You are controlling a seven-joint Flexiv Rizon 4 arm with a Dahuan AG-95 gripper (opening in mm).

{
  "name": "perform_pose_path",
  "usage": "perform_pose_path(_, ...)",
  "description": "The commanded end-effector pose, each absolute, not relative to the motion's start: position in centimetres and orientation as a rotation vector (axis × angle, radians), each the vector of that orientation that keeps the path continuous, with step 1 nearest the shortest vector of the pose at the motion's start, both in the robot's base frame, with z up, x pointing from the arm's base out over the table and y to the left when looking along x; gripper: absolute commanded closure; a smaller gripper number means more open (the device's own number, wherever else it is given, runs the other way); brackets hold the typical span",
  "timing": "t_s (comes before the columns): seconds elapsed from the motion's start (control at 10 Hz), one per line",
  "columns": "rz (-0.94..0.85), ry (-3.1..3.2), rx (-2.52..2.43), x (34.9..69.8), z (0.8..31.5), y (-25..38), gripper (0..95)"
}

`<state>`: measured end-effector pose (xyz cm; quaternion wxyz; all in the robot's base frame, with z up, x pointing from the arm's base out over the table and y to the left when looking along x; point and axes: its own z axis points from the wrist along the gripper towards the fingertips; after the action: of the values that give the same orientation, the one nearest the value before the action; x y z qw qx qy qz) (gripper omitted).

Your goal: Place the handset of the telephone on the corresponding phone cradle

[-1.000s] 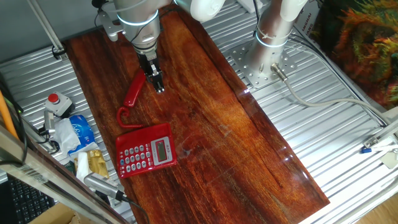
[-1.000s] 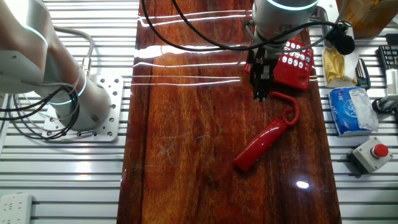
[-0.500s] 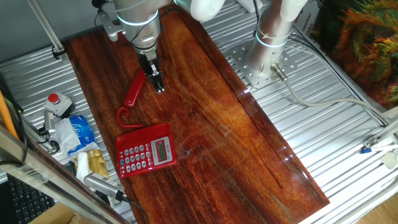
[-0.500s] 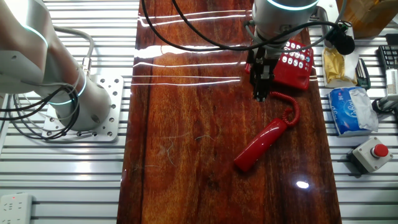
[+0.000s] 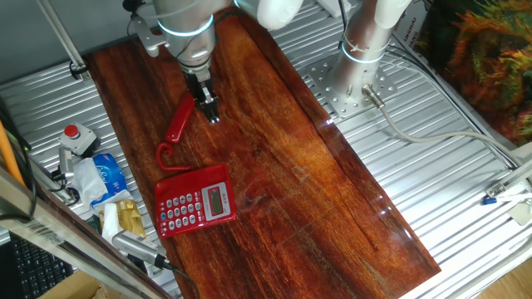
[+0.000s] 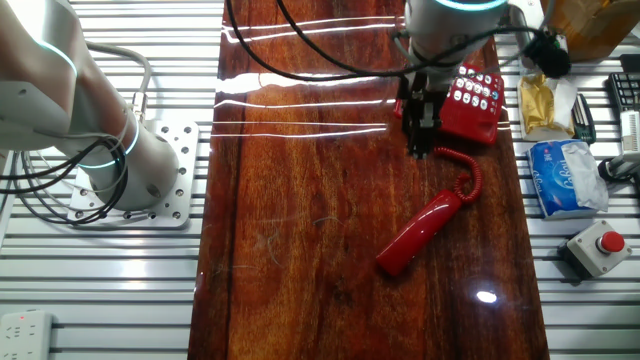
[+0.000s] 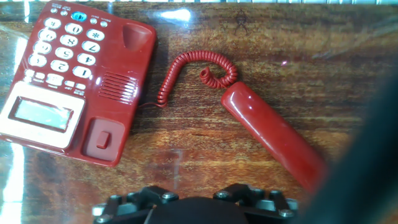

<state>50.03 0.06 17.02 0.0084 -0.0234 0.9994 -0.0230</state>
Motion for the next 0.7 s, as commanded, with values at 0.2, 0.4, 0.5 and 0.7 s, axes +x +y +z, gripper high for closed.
perform_pose_path(0.2, -0.194, 3.109, -0.411, 50.0, 17.0, 0.0, 95.0)
perform_pose_path(0.4, -0.211, 3.097, -0.440, 49.9, 17.0, -0.2, 95.0)
perform_pose_path(0.5, -0.219, 3.076, -0.492, 49.8, 16.9, -0.7, 95.0)
perform_pose_path(0.7, -0.220, 2.985, -0.677, 49.4, 16.1, -2.1, 38.0)
